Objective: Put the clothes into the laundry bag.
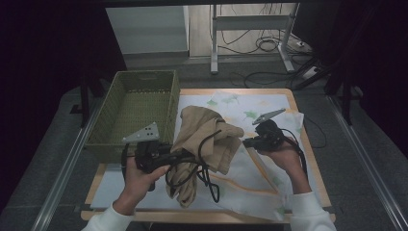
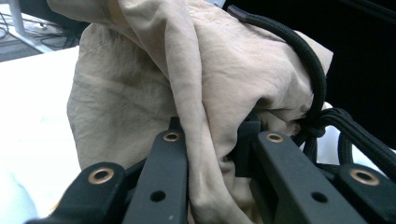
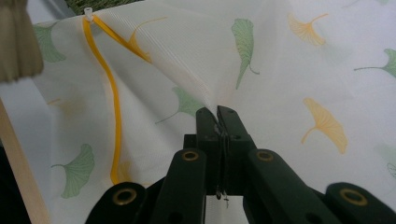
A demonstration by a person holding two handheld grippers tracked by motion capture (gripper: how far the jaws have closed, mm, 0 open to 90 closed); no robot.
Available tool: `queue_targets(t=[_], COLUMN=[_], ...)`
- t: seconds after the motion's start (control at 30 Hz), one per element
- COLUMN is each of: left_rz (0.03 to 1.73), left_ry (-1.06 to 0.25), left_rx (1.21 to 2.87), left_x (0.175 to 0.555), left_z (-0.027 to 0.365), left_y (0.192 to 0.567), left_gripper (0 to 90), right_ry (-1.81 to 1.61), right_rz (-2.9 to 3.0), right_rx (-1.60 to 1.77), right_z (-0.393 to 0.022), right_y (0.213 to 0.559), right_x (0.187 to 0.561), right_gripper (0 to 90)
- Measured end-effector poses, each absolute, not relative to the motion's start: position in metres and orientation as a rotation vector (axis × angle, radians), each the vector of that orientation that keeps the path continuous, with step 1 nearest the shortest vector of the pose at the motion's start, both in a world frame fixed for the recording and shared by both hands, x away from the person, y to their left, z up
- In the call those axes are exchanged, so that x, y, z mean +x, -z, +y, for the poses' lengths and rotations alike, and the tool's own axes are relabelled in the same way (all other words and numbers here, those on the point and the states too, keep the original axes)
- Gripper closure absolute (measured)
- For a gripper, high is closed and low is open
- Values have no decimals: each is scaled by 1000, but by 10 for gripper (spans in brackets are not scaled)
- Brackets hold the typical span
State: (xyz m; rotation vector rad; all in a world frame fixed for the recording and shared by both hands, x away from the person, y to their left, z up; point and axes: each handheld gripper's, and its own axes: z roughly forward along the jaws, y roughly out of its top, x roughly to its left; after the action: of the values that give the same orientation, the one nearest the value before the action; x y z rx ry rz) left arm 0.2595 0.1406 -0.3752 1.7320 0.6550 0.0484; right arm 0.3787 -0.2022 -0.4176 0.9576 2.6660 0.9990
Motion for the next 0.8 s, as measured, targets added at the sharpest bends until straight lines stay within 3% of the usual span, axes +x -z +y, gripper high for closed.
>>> queue_targets(t=[0.8], left_rz=[671], left_ry=[24], left_rx=[1775], left_x=[255], left_z=[132], left_y=[398], left_gripper=[794], right_ry=[-1003], right_rz=[2658], right_rx=[961], right_z=[-203], right_y=[418], right_x=[379], right_gripper=[871])
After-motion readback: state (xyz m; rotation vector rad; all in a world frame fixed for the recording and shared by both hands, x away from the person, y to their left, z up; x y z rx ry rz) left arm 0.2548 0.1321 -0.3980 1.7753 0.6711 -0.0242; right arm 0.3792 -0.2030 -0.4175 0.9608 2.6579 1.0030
